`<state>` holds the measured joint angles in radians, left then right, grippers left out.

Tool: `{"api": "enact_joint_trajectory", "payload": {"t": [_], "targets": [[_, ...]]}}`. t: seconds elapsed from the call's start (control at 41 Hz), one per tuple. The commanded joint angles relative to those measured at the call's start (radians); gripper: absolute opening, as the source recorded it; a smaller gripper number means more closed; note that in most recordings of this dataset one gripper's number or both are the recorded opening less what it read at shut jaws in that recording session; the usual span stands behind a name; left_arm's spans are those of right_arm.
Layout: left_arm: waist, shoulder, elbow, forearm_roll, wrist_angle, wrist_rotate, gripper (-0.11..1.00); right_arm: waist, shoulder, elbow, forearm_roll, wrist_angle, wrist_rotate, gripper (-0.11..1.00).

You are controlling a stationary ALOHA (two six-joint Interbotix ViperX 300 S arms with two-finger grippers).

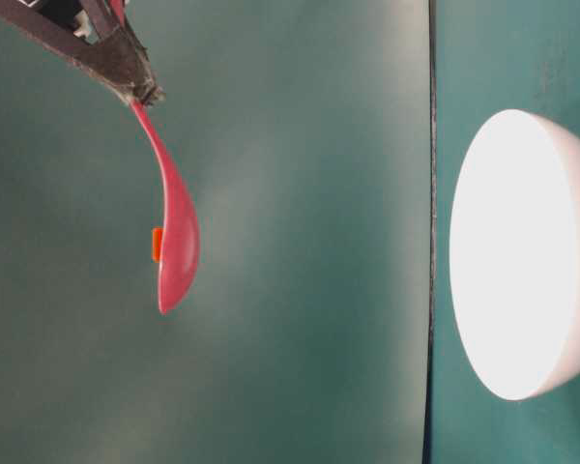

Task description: Grip the spoon and scoop the red block from the bowl with right arm.

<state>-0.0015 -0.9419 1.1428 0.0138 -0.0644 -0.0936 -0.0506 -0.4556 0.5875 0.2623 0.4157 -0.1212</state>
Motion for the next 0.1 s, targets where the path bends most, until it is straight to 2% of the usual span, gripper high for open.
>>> {"api": "enact_joint_trajectory", "payload": {"t": [0.0, 0.073], "targets": [[0.0, 0.003, -0.032, 0.002, 0.0, 0.0, 0.0, -0.003, -0.008, -0.026, -0.002, -0.011, -0.002, 0.22], [-0.002, 0.003, -0.032, 0.002, 0.002, 0.0, 0.0, -0.005, -0.008, -0.026, -0.002, -0.011, -0.002, 0.22]]}}
